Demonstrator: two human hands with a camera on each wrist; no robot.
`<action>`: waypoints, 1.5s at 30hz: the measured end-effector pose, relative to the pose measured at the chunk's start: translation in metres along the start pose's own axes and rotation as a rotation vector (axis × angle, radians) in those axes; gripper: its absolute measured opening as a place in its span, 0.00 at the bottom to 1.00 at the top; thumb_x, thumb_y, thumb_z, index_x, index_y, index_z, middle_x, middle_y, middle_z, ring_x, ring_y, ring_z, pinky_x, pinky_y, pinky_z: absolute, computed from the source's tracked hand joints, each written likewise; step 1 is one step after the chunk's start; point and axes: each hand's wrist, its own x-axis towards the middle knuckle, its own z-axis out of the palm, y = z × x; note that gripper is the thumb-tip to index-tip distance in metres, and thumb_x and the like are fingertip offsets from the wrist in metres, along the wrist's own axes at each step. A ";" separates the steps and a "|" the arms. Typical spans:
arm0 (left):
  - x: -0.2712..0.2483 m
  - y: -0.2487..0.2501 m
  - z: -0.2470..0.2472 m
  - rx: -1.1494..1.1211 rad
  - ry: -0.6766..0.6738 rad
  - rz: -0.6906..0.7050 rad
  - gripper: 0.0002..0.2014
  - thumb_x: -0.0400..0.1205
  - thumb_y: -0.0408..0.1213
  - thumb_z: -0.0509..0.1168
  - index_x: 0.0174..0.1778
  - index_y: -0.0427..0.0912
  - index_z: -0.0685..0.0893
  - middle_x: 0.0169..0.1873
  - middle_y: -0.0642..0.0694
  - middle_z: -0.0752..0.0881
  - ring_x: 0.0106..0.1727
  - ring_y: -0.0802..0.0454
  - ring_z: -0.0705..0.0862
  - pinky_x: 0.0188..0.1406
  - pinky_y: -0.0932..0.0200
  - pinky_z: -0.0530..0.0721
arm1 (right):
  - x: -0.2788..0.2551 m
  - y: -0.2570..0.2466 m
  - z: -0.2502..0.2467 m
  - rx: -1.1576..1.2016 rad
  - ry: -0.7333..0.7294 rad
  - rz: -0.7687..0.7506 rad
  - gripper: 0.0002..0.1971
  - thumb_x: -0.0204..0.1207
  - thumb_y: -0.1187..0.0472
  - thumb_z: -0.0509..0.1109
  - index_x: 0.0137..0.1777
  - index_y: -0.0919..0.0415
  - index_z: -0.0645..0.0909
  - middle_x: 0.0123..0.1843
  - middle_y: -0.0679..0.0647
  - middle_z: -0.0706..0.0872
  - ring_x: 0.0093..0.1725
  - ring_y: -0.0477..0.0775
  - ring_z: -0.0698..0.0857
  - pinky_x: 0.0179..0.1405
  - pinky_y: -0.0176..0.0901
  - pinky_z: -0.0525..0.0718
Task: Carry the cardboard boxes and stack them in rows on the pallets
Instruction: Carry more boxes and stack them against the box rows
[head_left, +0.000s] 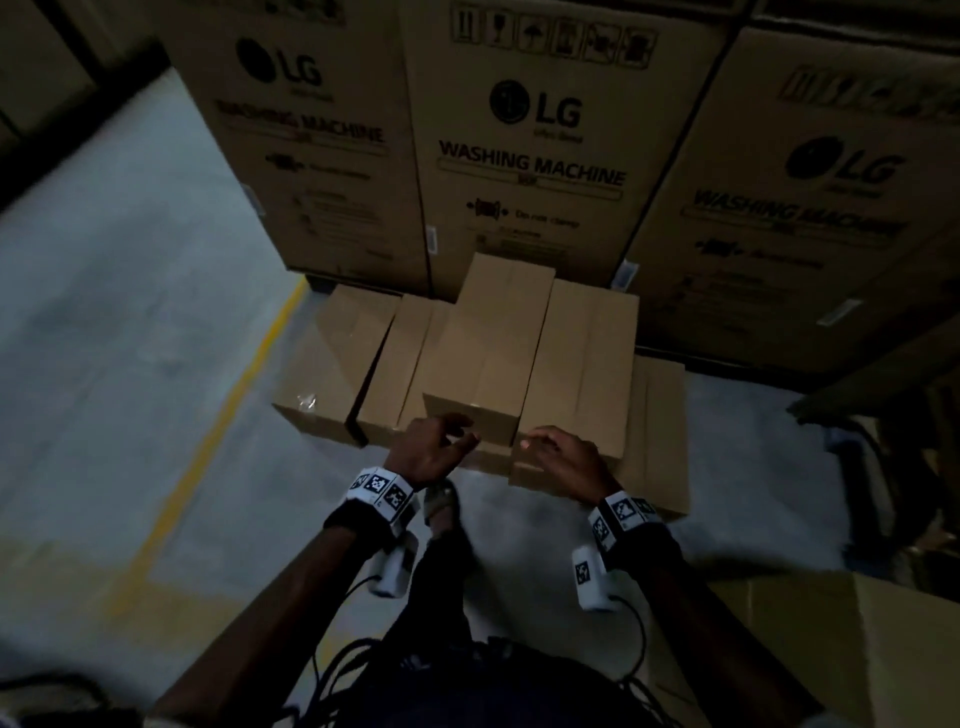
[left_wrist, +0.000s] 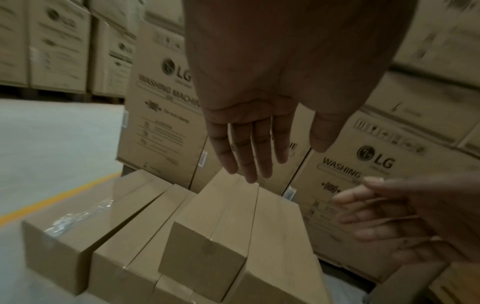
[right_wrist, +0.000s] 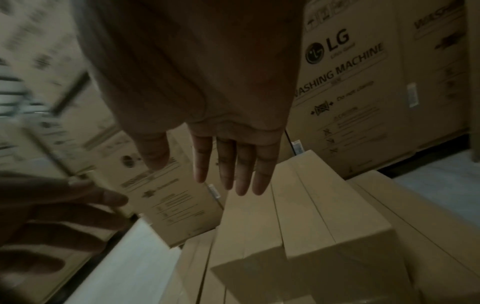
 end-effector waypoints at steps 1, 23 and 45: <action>0.023 -0.004 -0.005 0.011 -0.015 0.003 0.25 0.87 0.58 0.64 0.72 0.44 0.85 0.64 0.46 0.90 0.57 0.51 0.91 0.58 0.53 0.86 | 0.020 -0.005 -0.004 0.015 0.012 0.029 0.15 0.84 0.48 0.72 0.66 0.52 0.86 0.61 0.48 0.89 0.58 0.49 0.88 0.45 0.26 0.81; 0.370 -0.188 0.071 0.230 -0.164 -0.311 0.38 0.85 0.53 0.66 0.90 0.53 0.58 0.90 0.46 0.56 0.86 0.40 0.64 0.78 0.38 0.72 | 0.360 0.089 0.071 -0.064 0.203 0.360 0.32 0.85 0.51 0.71 0.87 0.54 0.66 0.88 0.56 0.65 0.86 0.58 0.64 0.84 0.53 0.63; 0.382 -0.268 0.084 0.207 -0.115 -0.327 0.47 0.81 0.67 0.63 0.90 0.61 0.42 0.91 0.48 0.40 0.86 0.36 0.64 0.75 0.34 0.77 | 0.403 0.093 0.106 -0.206 0.119 0.312 0.42 0.79 0.30 0.66 0.89 0.32 0.49 0.90 0.61 0.53 0.84 0.64 0.63 0.74 0.56 0.71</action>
